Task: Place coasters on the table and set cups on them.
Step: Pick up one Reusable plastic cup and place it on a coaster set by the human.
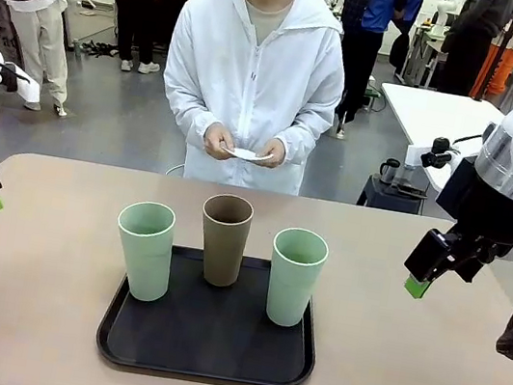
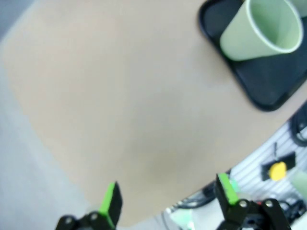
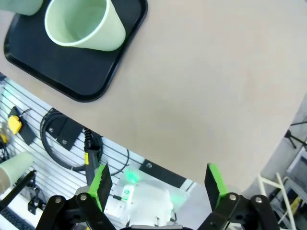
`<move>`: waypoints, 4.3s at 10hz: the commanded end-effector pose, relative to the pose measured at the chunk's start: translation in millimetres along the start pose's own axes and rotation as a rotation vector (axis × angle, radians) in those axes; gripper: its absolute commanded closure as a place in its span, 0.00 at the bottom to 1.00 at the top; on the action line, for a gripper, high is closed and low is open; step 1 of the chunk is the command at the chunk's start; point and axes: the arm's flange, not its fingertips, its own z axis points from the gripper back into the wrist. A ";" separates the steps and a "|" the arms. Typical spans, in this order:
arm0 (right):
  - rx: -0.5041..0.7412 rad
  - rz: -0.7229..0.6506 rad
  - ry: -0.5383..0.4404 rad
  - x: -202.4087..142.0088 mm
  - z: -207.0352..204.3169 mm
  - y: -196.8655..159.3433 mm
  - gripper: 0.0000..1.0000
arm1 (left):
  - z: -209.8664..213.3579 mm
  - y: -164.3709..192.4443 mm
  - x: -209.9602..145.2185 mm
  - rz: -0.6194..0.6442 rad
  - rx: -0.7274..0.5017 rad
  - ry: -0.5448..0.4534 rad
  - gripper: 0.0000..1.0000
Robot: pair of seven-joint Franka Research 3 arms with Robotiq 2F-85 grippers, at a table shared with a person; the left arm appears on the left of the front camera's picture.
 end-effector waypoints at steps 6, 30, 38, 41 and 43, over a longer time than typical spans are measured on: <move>1.020 -0.282 -0.357 -52.3 -17.9 -166.0 0.00 | -3.5 106.9 10.5 0.228 -0.989 -0.334 0.00; 1.097 -0.493 -0.433 -140.5 -37.3 -230.1 0.00 | -47.4 151.6 -50.8 0.594 -1.138 -0.334 0.00; 1.097 -0.493 -0.433 -140.5 -37.3 -230.1 0.00 | -47.4 151.6 -50.8 0.594 -1.138 -0.334 0.00; 1.097 -0.493 -0.433 -140.5 -37.3 -230.1 0.00 | -47.4 151.6 -50.8 0.594 -1.138 -0.334 0.00; 1.097 -0.493 -0.433 -140.5 -37.3 -230.1 0.00 | -47.4 151.6 -50.8 0.594 -1.138 -0.334 0.00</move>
